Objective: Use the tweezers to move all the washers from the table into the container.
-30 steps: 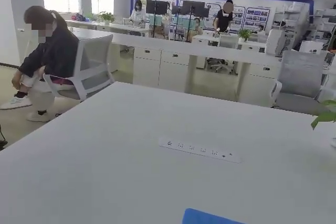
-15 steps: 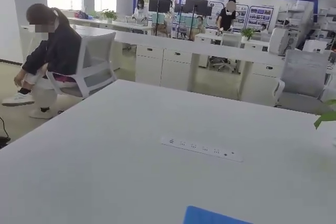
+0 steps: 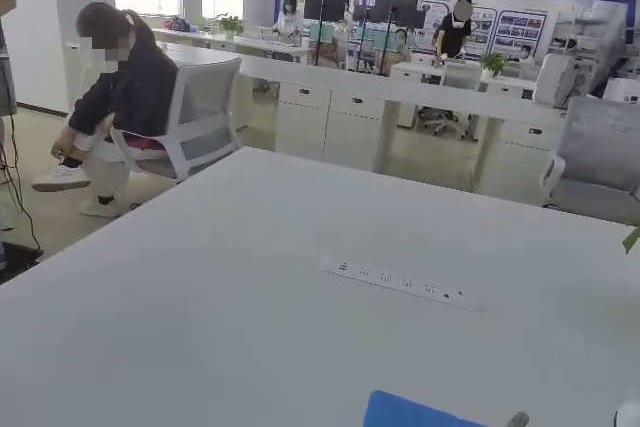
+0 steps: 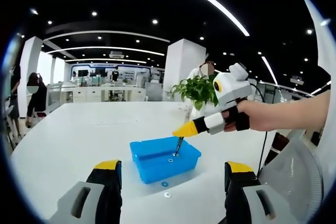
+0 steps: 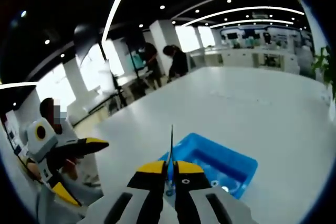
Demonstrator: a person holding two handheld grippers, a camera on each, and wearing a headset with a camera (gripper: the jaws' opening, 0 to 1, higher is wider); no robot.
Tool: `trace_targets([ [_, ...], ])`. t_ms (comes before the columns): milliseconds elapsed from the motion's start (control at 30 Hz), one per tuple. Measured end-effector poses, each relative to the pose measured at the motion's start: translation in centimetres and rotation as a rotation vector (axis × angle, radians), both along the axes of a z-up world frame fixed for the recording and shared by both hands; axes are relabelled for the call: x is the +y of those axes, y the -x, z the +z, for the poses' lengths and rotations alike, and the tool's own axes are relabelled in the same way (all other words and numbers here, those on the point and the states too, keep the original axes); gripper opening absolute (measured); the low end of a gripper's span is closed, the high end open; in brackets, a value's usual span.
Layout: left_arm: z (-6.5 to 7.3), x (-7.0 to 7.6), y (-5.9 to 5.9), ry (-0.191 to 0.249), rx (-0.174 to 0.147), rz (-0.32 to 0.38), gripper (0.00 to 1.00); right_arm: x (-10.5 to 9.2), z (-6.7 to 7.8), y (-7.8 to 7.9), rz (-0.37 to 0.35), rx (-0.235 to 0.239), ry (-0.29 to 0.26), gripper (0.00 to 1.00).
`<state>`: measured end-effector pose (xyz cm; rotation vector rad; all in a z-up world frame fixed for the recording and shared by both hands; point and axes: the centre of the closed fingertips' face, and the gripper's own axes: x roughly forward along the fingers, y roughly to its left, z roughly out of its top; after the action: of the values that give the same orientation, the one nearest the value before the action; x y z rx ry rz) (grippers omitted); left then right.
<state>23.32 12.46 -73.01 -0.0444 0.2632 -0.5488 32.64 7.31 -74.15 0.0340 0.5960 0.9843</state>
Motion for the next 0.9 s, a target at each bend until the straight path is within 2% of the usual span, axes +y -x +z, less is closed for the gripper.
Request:
trace_targets([
  [233, -0.2, -0.1, 0.0, -0.011, 0.002, -0.004, 0.81, 0.2, -1.6, -1.6, 0.015, 0.009, 0.037, 0.03],
  [267, -0.2, -0.1, 0.0, -0.013, 0.002, -0.004, 0.81, 0.1, -1.9, -2.0, 0.012, 0.005, 0.051, 0.03],
  [300, -0.2, 0.0, 0.0, -0.012, 0.002, -0.002, 0.81, -0.2, -2.4, -2.4, 0.017, -0.010, 0.093, 0.03],
  [333, -0.2, 0.0, 0.0, -0.011, 0.003, -0.001, 0.81, -0.3, -2.9, -2.7, 0.020, -0.018, 0.112, 0.03],
  [500, -0.1, 0.0, 0.0, -0.011, 0.001, 0.000, 0.81, -0.2, -4.9, -3.4, 0.041, -0.012, 0.174, 0.03],
  [600, -0.1, 0.1, 0.0, -0.010, 0.001, 0.003, 0.81, -0.1, -5.4, -3.7, 0.043, -0.007, 0.182, 0.03],
  [900, -0.1, 0.1, -0.1, -0.008, 0.001, 0.004, 0.81, 0.2, -6.5, -4.5, 0.067, -0.033, 0.240, 0.04],
])
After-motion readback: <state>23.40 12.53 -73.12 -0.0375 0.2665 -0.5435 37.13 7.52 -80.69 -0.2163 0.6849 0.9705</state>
